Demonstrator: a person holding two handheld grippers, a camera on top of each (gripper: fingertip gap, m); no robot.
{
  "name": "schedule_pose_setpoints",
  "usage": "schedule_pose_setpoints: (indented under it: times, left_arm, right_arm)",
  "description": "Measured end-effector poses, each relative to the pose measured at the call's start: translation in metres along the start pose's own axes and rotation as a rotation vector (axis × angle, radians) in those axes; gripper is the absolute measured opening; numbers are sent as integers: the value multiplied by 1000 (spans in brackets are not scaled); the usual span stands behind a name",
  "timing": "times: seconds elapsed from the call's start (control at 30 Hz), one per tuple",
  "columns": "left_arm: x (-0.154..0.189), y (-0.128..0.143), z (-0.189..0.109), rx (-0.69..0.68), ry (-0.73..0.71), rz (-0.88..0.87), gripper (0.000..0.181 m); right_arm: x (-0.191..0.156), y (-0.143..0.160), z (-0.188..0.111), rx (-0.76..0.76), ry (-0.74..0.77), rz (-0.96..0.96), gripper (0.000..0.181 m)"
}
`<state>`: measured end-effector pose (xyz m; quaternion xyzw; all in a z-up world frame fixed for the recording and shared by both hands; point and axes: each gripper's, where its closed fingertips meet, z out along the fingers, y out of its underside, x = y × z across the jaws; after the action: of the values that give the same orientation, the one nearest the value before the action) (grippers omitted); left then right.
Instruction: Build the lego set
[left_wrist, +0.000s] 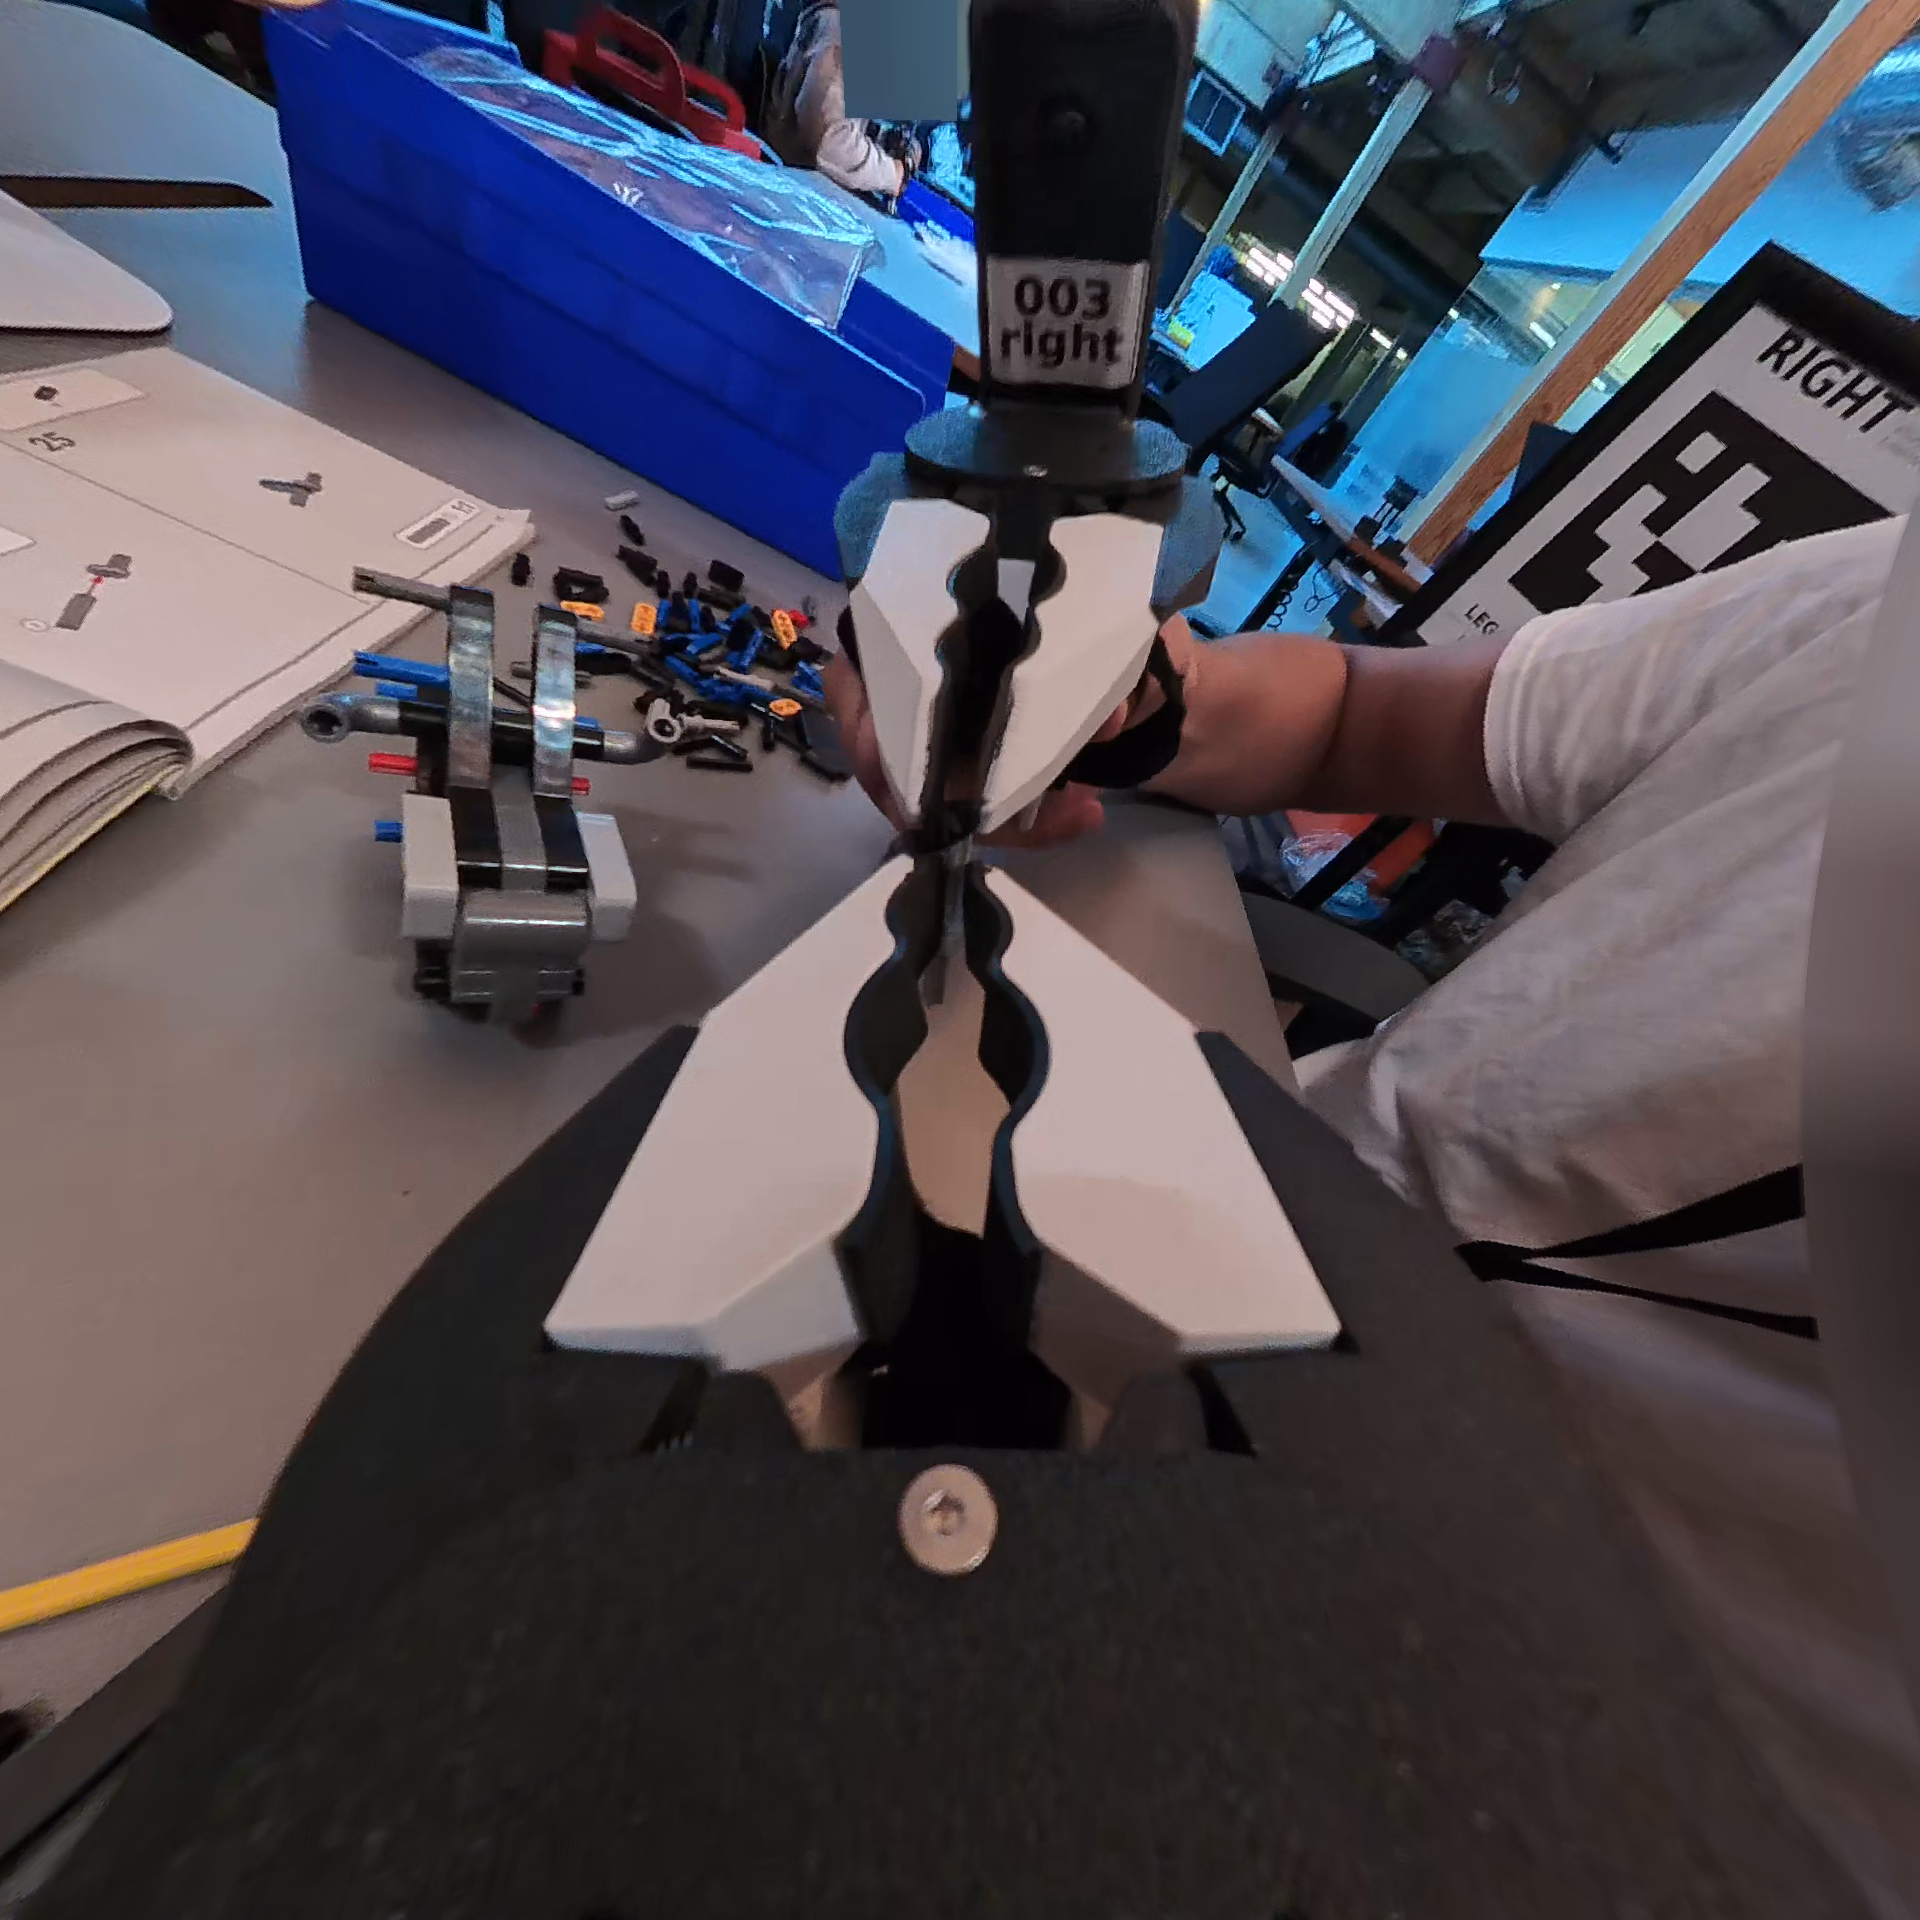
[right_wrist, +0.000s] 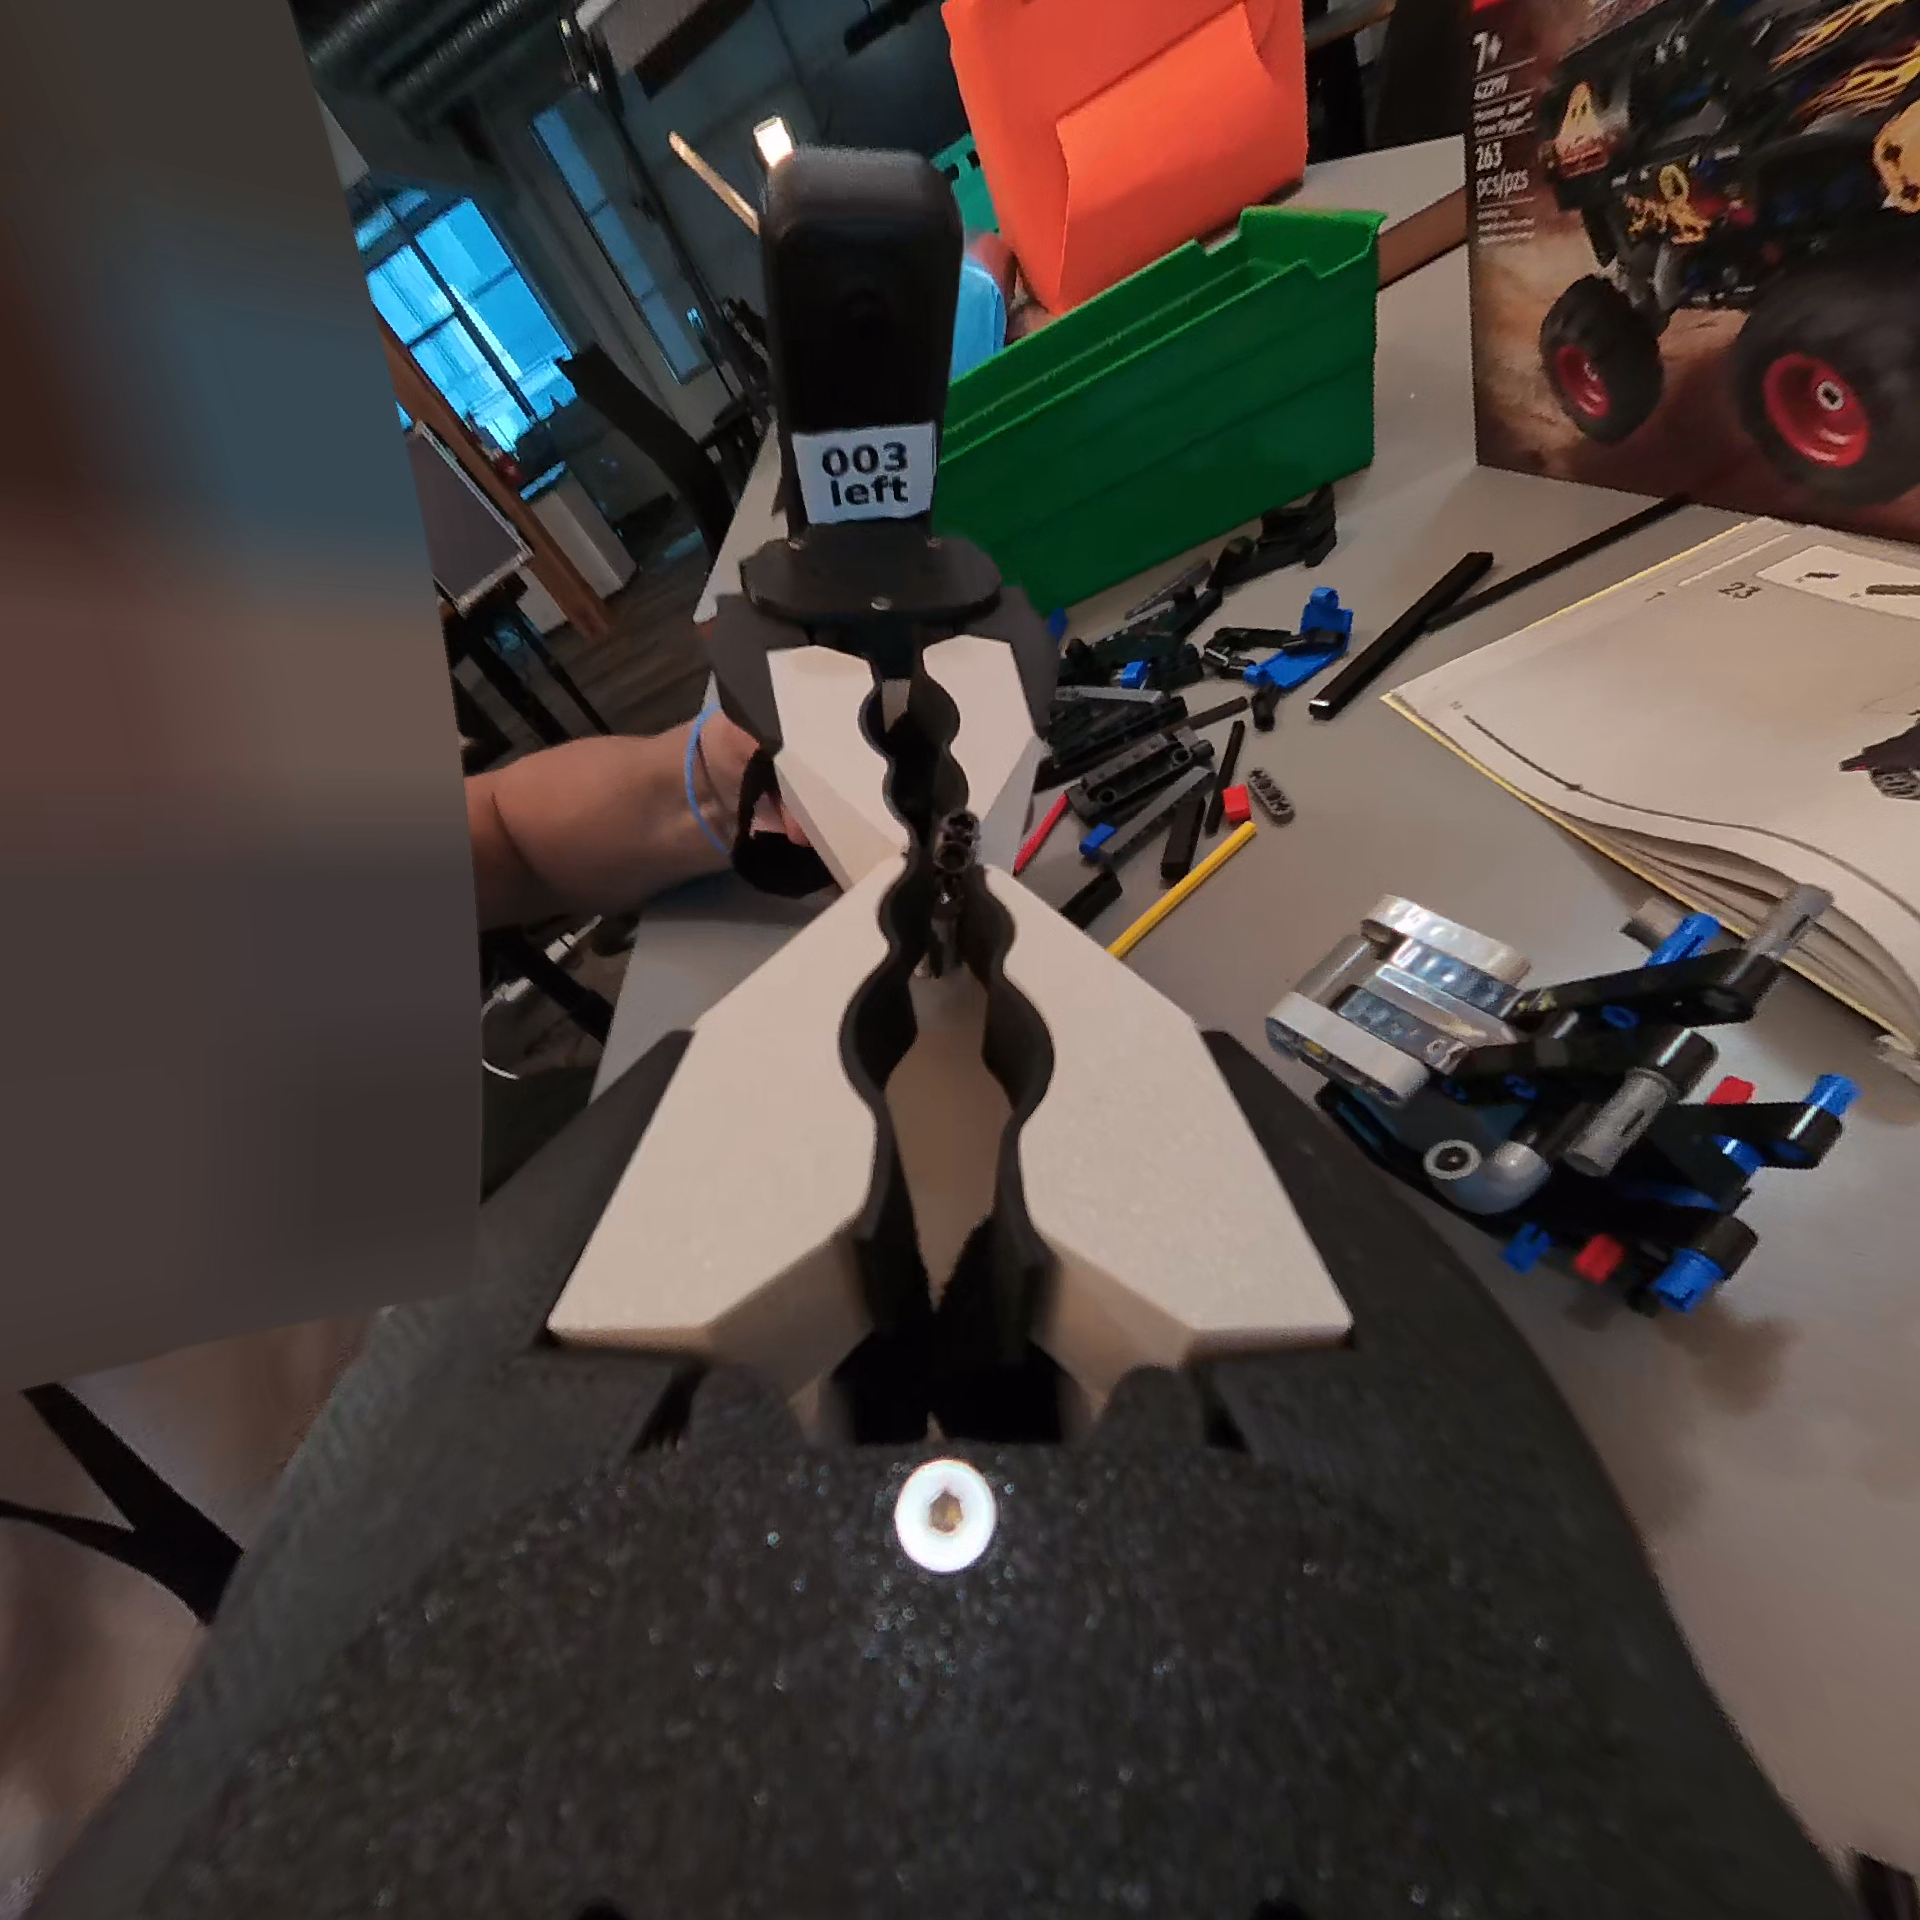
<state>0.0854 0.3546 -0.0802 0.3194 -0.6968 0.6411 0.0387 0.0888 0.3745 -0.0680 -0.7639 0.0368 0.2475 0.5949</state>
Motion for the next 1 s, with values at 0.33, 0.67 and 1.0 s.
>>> schedule_pose_setpoints:
  times: [0.33,0.67,1.0]
  left_arm:
    - [-3,8,0,-90,-68,68,2]
    - [-1,4,-1,-58,-32,23,2]
    - [-3,5,2,-81,-98,153,2]
  right_arm:
    - [1,8,0,-71,27,-71,5]
    - [0,4,1,-41,22,-55,6]
    - [-1,4,-2,-83,61,-165,6]
